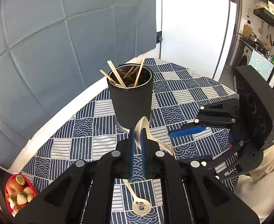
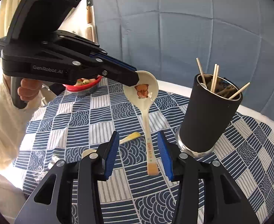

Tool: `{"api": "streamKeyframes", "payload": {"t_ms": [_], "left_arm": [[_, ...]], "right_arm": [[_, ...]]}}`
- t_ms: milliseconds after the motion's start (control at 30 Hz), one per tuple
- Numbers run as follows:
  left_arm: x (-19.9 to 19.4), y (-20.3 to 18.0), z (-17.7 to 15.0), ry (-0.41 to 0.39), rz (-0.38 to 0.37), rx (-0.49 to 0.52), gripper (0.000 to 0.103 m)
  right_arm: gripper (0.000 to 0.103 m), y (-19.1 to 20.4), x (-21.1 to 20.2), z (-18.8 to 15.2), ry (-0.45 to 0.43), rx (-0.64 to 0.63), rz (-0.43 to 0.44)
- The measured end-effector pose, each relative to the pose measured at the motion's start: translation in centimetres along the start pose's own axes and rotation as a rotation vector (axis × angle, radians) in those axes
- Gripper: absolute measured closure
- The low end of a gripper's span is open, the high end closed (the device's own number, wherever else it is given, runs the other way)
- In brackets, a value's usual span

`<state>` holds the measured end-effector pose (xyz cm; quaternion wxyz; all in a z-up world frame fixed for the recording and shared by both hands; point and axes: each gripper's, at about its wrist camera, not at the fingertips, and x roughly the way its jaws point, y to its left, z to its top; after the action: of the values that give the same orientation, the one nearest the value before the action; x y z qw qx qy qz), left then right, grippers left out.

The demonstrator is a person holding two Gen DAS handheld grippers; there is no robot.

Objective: Organize utensils
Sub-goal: 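Lift the bear-print spoon with the right tool and carry it toward the holder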

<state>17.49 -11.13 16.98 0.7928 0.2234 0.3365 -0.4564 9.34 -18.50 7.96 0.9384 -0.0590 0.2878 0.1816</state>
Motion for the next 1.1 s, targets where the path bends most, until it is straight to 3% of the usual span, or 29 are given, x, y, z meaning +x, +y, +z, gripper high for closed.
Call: {"api": "streamKeyframes", "payload": {"t_ms": [100, 133, 167, 567, 1100], "left_arm": [[-0.2, -0.4, 0.6, -0.014, -0.009, 0.006, 0.096], [-0.2, -0.5, 0.7, -0.017, -0.02, 0.005, 0.096], [-0.2, -0.6, 0.8, -0.019, -0.02, 0.006, 0.096], [-0.7, -1.5, 3.1, -0.047, 0.024, 0.049, 0.096], [-3.4, -0.7, 10.6, -0.107, 0.071, 0.097, 0.096]], "right_arm": [[0.063, -0.3, 0.8, -0.1, 0.01, -0.022, -0.047], [0.075, -0.6, 1.0, -0.1, 0.014, -0.026, -0.05], [0.095, -0.7, 1.4, 0.0, 0.02, -0.033, -0.049], [0.095, -1.8, 0.9, 1.3, -0.005, -0.061, -0.078], [0.096, -5.5, -2.9, 7.3, -0.148, -0.103, -0.151]]}}
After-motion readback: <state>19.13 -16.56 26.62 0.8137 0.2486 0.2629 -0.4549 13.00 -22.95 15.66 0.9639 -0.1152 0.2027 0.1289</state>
